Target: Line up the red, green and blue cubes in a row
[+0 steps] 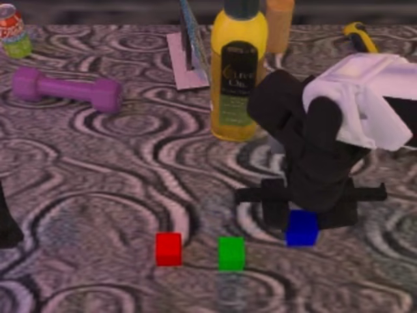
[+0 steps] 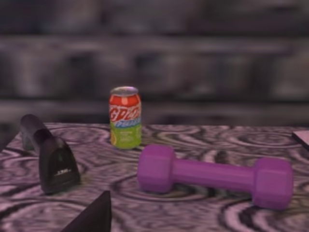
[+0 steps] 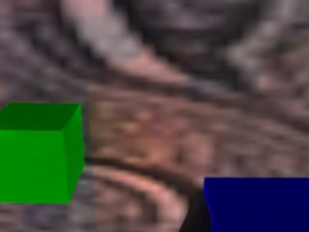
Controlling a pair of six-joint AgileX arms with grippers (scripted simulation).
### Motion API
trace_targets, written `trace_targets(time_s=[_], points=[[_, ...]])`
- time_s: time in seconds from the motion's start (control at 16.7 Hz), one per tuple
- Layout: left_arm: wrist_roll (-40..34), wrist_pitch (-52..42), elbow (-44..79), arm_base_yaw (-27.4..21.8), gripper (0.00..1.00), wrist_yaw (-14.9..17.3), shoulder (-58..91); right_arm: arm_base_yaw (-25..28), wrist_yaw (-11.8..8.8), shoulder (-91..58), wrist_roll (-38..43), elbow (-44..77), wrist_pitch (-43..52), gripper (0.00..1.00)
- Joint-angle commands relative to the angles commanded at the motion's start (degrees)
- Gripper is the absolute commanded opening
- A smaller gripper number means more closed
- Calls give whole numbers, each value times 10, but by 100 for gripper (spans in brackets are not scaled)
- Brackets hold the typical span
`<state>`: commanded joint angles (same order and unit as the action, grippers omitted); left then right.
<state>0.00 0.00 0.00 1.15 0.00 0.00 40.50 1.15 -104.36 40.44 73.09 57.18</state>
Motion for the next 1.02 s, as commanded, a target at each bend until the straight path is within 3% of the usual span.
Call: trace_targets(time_s=[0.3, 0.6, 1.02], points=[[0, 0, 0, 0, 100, 0, 0, 3, 2, -33, 4, -64, -103, 0], [0, 0, 0, 0, 100, 0, 0, 3, 2, -37, 5, -72, -112, 0], [0, 0, 0, 0, 100, 0, 0, 3, 2, -37, 5, -72, -112, 53]])
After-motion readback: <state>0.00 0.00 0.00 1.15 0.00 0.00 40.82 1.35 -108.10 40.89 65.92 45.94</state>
